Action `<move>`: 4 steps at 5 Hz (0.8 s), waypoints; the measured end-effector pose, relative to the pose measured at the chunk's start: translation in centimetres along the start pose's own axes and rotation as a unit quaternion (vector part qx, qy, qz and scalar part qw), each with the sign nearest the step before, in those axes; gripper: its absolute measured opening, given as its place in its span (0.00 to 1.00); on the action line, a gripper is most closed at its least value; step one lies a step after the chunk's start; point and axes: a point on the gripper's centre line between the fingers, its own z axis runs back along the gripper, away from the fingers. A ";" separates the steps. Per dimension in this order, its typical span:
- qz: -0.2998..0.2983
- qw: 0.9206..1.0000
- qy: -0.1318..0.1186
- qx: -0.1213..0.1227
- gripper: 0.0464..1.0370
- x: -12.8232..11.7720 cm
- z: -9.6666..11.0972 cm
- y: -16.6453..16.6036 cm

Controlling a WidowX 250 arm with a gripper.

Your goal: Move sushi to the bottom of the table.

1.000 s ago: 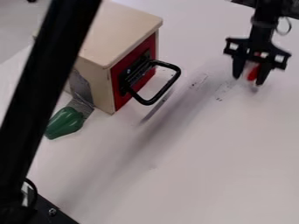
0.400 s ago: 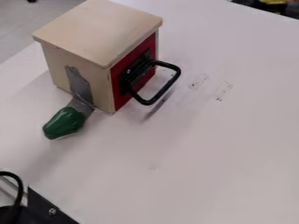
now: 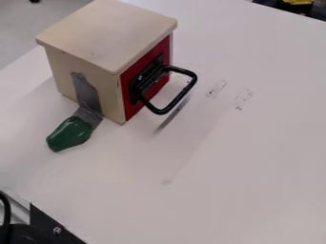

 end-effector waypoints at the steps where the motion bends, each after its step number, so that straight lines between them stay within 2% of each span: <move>1: 0.012 0.999 0.039 -0.002 0.53 -2.5 -3.1 2.3; 2: 0.015 0.998 0.065 0.006 0.53 -4.8 -5.6 3.7; 3: 0.011 0.998 0.068 0.011 0.53 -5.4 -6.4 4.2; 4: 0.009 0.998 0.058 0.022 0.59 -5.9 -5.3 4.6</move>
